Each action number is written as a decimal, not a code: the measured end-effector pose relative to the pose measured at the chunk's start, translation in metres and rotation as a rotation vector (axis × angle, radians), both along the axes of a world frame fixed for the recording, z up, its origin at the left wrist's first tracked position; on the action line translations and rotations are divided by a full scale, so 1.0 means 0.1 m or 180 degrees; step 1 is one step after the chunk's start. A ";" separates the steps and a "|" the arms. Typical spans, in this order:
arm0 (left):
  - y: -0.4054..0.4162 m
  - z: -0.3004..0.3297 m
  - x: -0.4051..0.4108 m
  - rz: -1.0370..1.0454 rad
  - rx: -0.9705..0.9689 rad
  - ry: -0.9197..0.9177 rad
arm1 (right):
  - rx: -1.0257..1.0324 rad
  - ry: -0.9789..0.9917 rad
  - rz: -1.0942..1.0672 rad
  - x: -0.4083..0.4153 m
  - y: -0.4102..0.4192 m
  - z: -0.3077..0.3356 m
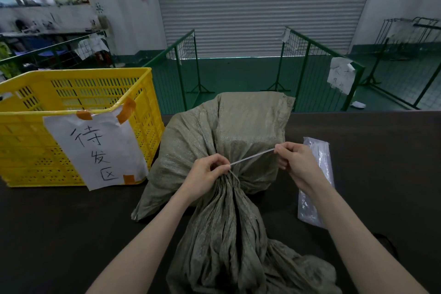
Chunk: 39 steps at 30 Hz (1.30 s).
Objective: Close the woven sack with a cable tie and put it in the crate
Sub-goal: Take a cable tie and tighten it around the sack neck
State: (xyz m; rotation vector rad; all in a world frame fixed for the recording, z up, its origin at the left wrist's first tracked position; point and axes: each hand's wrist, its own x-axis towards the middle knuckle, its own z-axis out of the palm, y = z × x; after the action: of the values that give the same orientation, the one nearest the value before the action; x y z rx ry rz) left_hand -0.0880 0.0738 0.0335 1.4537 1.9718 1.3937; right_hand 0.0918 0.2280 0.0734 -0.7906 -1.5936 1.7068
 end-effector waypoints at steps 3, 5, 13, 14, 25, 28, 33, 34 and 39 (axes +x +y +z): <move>-0.03 -0.04 0.00 0.0003 -0.0055 0.0126 | -0.0144 0.0112 0.0020 0.09 0.02 0.03; -0.04 -0.06 0.00 0.0022 -0.0067 0.0119 | -0.0144 0.0083 -0.0018 0.13 0.01 0.02; 0.01 -0.03 0.18 0.0128 0.0134 0.0131 | -0.0386 0.0232 0.0050 0.06 -0.24 -0.07; 0.03 -0.02 0.21 0.0105 0.0169 0.0178 | -0.0262 0.0101 0.0104 0.00 -0.29 -0.10; 0.07 -0.03 0.22 0.0170 0.0171 0.0467 | 0.0877 -0.0648 -0.0304 -0.39 -0.44 -0.35; 0.08 -0.04 0.23 0.0159 0.0153 0.0487 | 0.1006 -0.0608 -0.0480 -0.35 -0.43 -0.34; 0.09 -0.12 0.19 0.0099 0.0139 0.0628 | 0.1035 -0.0553 -0.0666 -0.24 -0.38 -0.34; 0.09 -0.13 0.19 0.0097 0.0134 0.0659 | 0.1041 -0.0548 -0.0700 -0.22 -0.36 -0.34; 0.09 -0.19 0.17 0.0083 0.0134 0.0751 | 0.0976 -0.0478 -0.0756 -0.15 -0.27 -0.39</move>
State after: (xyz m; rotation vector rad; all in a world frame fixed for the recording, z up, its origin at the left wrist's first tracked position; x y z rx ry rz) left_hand -0.0707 0.0830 0.0141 1.6854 2.1193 1.3344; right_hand 0.0772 0.2007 0.0348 -0.9254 -1.7314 1.2246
